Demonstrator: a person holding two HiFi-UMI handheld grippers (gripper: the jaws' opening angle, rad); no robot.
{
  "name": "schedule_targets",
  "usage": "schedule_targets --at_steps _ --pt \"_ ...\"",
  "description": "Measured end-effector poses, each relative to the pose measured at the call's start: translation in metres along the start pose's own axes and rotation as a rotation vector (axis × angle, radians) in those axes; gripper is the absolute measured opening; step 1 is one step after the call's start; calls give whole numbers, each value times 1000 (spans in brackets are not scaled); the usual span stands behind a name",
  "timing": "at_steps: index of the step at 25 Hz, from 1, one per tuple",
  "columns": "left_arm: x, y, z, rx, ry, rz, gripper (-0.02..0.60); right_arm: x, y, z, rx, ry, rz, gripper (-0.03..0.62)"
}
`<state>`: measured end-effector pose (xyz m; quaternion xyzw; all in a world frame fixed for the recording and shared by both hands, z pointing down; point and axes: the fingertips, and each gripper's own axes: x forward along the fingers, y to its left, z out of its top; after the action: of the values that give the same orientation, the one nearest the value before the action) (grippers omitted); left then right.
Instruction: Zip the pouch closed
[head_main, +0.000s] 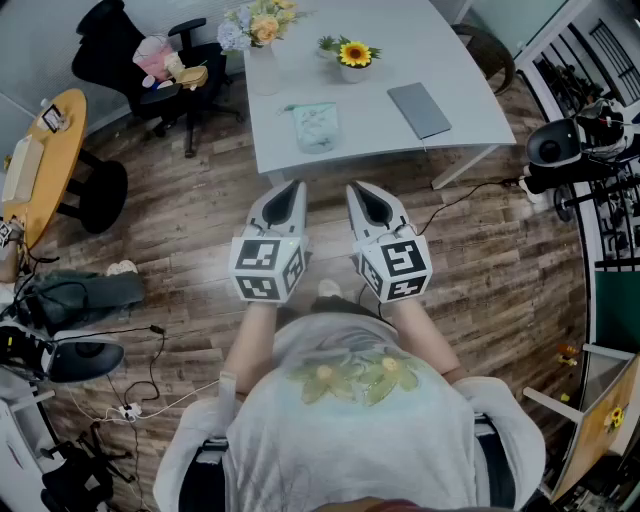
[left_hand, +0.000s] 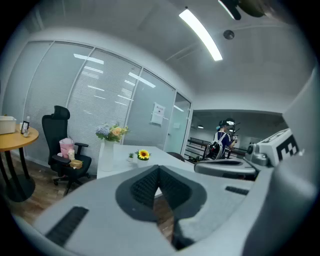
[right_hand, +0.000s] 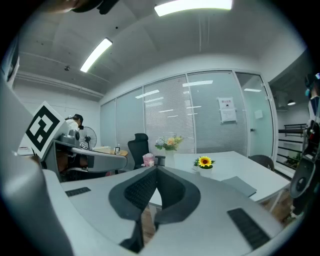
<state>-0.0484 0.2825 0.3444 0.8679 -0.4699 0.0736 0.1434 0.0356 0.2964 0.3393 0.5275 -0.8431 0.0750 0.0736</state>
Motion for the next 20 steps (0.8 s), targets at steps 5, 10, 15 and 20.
schedule_targets --at_steps 5,10,15,20 --pt "16 -8 4 1 -8 31 5 1 -16 7 -5 -22 52 17" --pt "25 -9 0 -16 -3 40 5 8 -23 3 7 -40 105 18" --pt "32 2 2 -28 -7 49 5 21 -32 -2 -7 -15 108 18" --pt "43 6 10 15 -21 48 5 33 -45 -5 -41 16 100 18"
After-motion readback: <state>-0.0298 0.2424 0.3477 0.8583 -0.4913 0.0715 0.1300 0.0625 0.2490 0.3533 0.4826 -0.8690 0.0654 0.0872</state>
